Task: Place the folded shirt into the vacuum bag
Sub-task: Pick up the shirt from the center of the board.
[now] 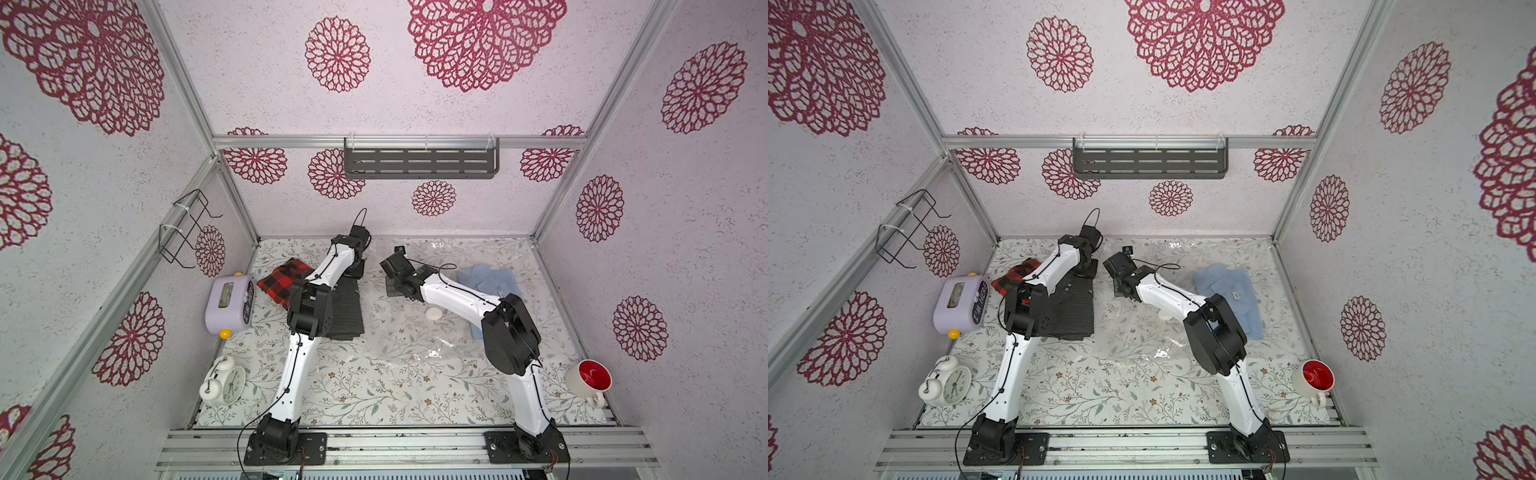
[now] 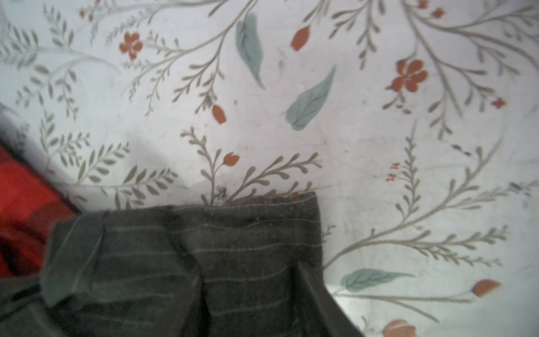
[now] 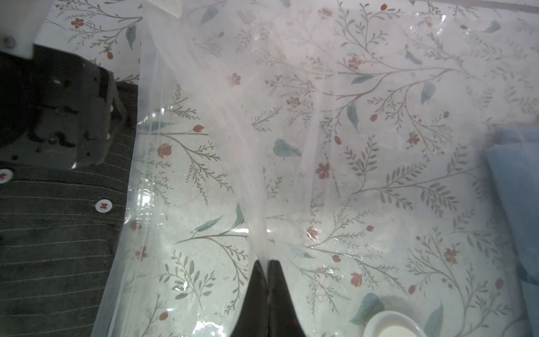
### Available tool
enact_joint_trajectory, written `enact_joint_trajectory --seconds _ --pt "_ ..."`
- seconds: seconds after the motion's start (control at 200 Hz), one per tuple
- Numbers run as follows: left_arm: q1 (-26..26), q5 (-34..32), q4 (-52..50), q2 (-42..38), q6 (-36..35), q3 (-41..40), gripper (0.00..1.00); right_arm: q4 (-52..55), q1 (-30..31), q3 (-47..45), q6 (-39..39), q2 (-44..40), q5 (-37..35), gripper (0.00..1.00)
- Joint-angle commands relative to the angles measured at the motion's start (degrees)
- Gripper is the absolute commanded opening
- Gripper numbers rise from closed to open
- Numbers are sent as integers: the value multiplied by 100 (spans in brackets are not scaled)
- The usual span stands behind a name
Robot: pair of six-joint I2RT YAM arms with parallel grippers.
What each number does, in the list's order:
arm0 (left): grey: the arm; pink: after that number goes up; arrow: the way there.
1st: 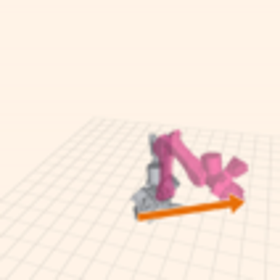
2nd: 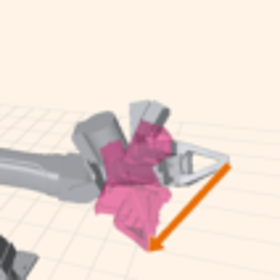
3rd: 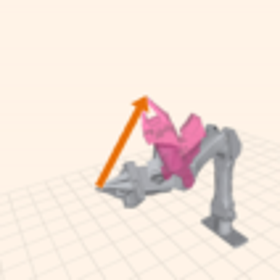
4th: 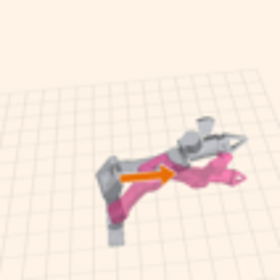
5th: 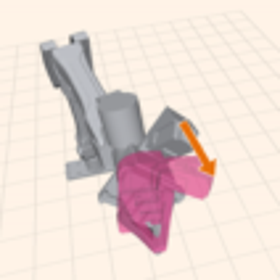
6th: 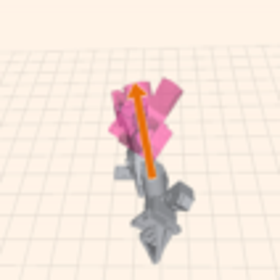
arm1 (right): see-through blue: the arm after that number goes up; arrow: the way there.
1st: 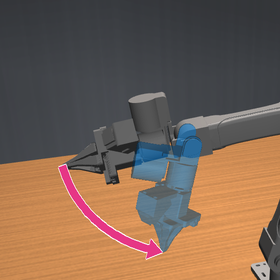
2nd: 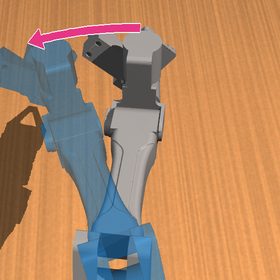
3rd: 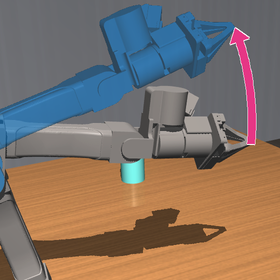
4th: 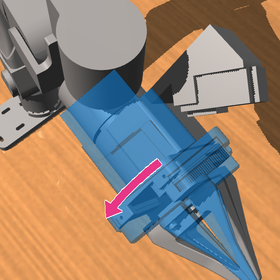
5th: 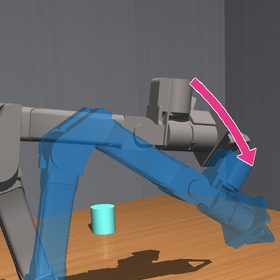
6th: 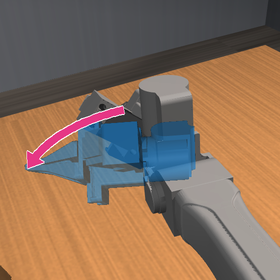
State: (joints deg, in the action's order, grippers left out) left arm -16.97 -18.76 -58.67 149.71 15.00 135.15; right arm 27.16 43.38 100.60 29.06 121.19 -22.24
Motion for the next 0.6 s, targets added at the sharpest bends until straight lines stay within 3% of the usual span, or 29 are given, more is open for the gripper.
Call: enact_joint_trajectory --seconds 0.0,0.055,0.285,0.595 --pt "45 223 266 72 2 -508 28 62 -18 -24 -1 -78 24 0" --pt "45 327 438 -88 11 -693 19 62 -22 -27 3 -78 42 0" --pt "171 870 859 -753 68 -1257 0 62 -14 -51 24 -78 77 0" --pt "677 2377 2042 -2267 235 -2979 0 118 105 123 -15 57 132 0"
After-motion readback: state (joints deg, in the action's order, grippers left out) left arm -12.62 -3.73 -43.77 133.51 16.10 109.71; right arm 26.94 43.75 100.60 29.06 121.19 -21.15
